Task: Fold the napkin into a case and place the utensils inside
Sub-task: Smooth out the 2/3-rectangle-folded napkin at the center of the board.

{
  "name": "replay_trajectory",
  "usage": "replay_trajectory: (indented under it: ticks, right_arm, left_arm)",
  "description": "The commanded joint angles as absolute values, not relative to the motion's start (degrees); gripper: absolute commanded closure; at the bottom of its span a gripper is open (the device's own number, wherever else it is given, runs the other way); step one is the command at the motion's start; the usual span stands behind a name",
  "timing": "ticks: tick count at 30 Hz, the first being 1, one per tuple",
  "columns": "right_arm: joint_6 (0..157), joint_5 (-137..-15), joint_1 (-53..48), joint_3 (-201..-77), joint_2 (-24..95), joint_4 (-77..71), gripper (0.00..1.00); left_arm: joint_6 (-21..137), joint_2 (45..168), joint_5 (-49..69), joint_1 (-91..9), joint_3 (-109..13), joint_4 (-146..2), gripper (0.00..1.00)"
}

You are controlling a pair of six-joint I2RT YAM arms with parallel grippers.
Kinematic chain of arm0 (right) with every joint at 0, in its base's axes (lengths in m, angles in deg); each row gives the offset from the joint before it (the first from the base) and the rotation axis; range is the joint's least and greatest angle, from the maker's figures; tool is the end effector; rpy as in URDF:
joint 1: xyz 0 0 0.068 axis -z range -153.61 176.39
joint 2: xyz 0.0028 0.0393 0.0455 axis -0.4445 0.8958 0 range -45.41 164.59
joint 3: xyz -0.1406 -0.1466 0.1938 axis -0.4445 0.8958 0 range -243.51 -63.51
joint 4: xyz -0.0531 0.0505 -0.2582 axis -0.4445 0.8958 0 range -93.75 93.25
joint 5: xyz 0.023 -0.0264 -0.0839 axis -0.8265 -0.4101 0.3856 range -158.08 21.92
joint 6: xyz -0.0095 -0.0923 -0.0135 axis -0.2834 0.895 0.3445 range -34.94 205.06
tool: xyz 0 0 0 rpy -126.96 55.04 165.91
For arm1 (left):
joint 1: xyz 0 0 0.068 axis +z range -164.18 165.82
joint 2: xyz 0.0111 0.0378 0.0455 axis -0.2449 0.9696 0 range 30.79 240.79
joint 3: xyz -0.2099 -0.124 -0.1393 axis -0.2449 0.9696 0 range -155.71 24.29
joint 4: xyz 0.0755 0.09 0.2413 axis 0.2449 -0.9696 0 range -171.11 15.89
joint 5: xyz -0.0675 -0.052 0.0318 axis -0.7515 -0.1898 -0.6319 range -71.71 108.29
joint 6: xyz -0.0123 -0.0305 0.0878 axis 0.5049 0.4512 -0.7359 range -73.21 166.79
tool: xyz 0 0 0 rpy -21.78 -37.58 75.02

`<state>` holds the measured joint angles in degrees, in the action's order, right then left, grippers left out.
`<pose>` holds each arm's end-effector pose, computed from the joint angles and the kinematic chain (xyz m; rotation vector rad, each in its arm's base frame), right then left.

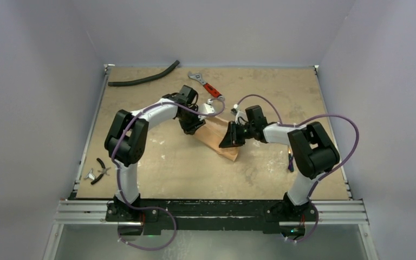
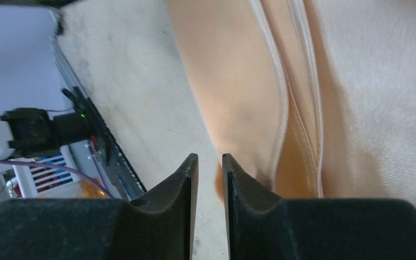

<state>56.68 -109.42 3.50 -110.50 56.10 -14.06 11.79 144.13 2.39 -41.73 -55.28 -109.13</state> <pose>0.3174 0.1947 0.1136 -0.2698 2.4416 1.2684 0.3681 -0.2183 0.1282 1.4811 2.3002 -0.3479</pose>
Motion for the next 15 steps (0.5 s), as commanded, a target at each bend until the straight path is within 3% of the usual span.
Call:
replay_trajectory:
  ticks: [1, 4, 5, 9, 15]
  right_arm:
    - [57.1, -111.6, 6.3, -118.3, 49.8, -9.5, 0.69]
    - [59.1, -104.4, 8.3, -124.2, 49.7, -4.6, 0.54]
    - [59.8, -101.1, 8.8, -126.1, 50.4, -2.7, 0.53]
    - [61.4, -89.6, 9.9, -129.5, 52.8, -1.2, 0.52]
    - [62.4, -82.1, 9.8, -128.3, 57.5, -3.5, 0.58]
  left_arm:
    - [13.4, 142.1, 3.3, -41.5, -61.7, -112.7, 0.58]
    - [14.4, 141.2, 4.7, -41.3, -65.0, -115.1, 0.55]
    - [14.9, 141.4, 5.4, -41.2, -66.2, -116.7, 0.55]
    - [14.9, 141.4, 3.9, -40.7, -66.3, -120.5, 0.55]
    - [10.5, 138.5, 2.3, -40.8, -57.9, -120.2, 0.55]
